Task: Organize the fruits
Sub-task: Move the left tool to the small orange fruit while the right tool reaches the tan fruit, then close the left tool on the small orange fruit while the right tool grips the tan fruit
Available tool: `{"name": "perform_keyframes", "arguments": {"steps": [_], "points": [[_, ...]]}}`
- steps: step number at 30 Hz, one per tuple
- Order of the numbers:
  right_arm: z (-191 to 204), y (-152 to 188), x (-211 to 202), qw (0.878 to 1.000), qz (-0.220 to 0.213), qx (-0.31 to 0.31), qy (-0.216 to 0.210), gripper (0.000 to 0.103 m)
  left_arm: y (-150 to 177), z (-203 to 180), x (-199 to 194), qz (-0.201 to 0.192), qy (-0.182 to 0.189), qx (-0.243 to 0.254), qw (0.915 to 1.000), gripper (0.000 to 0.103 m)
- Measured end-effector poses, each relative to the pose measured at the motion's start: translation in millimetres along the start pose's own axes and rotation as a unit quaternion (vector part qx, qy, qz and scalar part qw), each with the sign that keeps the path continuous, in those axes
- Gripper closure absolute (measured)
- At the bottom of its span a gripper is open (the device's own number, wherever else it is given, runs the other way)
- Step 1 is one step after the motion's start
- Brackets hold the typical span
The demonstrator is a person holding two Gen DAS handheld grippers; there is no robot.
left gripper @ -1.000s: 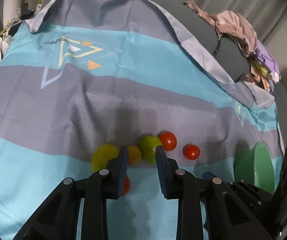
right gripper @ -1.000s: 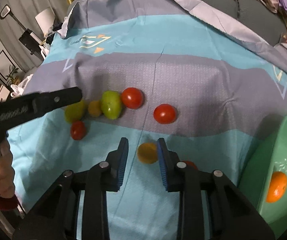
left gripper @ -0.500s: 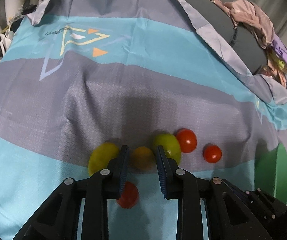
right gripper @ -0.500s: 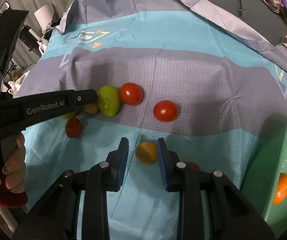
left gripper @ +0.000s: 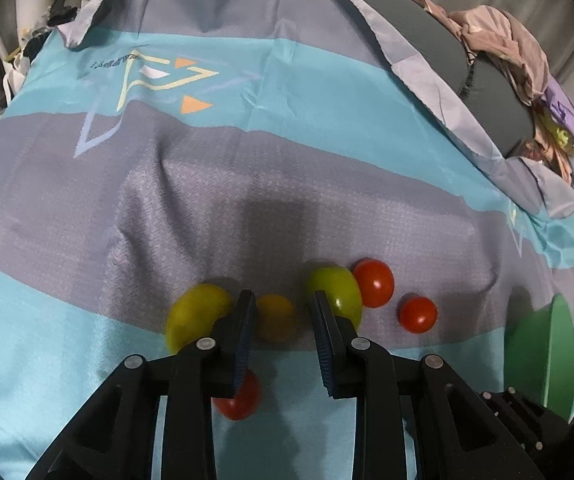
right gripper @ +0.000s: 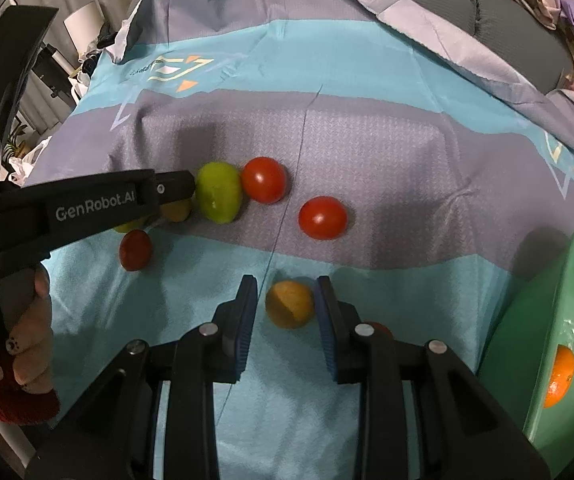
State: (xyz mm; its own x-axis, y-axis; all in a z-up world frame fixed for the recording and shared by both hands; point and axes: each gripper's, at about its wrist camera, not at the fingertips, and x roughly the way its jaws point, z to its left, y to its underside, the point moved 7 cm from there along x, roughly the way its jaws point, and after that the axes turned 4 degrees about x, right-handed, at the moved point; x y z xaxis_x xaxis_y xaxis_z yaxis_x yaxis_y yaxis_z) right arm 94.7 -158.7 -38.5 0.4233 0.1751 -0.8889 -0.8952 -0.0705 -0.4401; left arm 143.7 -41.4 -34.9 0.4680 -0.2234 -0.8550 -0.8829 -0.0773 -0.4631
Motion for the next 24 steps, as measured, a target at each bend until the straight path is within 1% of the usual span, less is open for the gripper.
{"name": "perform_keyframes", "arguments": {"steps": [3, 6, 10, 12, 16, 17, 20, 22, 24], "points": [[1.4, 1.0, 0.2, 1.0, 0.0, -0.002, 0.001, 0.073, -0.2, 0.2, -0.2, -0.003, -0.002, 0.0, 1.0, 0.075], [2.2, 1.0, -0.7, 1.0, -0.003, -0.002, 0.002, 0.074, 0.2, 0.2, 0.2, -0.004, 0.005, -0.009, 0.9999, 0.075], [0.5, 1.4, 0.6, 1.0, -0.002, 0.0, 0.001, 0.074, 1.7, -1.7, 0.7, -0.009, -0.019, 0.009, 0.9997, 0.075], [0.2, 1.5, 0.3, 1.0, -0.002, 0.001, 0.001, 0.075, 2.0, -2.2, 1.0, -0.007, -0.023, 0.013, 0.9996, 0.075], [0.2, 1.4, -0.3, 1.0, -0.003, 0.003, -0.003, 0.075, 0.4, 2.8, 0.3, -0.001, -0.008, 0.0, 1.0, 0.075], [0.3, 1.4, -0.1, 1.0, -0.003, 0.003, -0.003, 0.075, -0.3, 5.1, -0.4, -0.003, -0.007, -0.002, 1.0, 0.075], [0.5, 1.7, -0.8, 1.0, -0.003, 0.003, -0.005, 0.075, -1.3, 7.4, -1.3, -0.009, -0.02, 0.003, 0.9998, 0.075], [1.1, 1.7, -1.8, 1.0, -0.003, 0.003, -0.007, 0.074, -0.4, 5.4, -0.8, -0.006, -0.018, 0.004, 0.9998, 0.075], [1.7, 1.5, -2.7, 1.0, -0.004, 0.002, -0.009, 0.074, 1.3, 1.6, 1.2, 0.004, -0.007, 0.005, 1.0, 0.075]]}}
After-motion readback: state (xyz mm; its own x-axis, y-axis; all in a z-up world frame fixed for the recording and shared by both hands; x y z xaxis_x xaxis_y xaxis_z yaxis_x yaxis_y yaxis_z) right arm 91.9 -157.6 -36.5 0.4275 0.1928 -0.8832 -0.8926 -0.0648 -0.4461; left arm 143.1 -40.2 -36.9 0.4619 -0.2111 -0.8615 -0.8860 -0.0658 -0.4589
